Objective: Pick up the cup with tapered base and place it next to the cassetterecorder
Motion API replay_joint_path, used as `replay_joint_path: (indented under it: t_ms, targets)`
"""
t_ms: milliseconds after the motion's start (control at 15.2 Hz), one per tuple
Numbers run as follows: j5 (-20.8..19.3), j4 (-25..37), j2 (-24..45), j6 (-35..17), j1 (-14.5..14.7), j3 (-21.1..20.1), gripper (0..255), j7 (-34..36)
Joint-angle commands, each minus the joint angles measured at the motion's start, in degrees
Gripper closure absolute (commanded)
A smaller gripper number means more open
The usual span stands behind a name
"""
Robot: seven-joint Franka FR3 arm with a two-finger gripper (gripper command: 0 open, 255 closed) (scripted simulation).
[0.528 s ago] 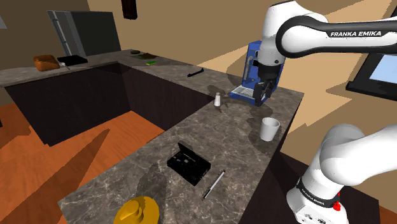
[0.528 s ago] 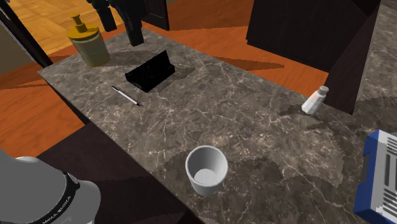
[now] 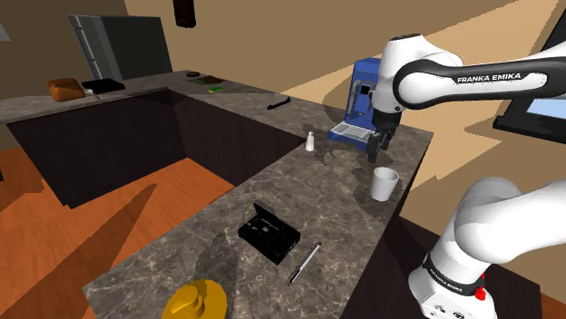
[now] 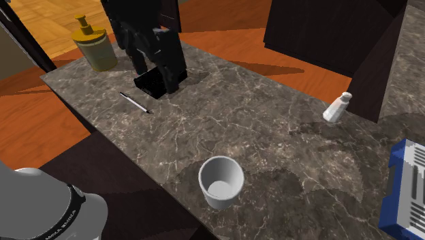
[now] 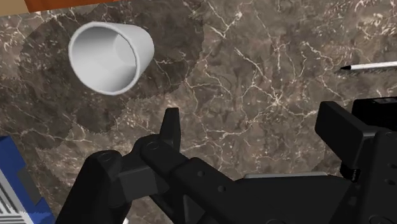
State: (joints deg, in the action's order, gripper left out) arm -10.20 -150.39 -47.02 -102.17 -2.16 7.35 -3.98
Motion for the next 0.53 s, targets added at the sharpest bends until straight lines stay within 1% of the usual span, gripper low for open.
replay_joint_path:
  t_ms: [0, 264, 462]
  targets:
    - [-1.89, -3.16, -0.18, -3.58, -0.99, 2.01, 0, -1.96]
    - [-6.02, -7.84, 1.76, -11.34, -3.33, 6.55, 0, -5.91]
    - [-9.27, -10.40, 4.79, -17.85, -5.15, 10.27, 0, -8.83]
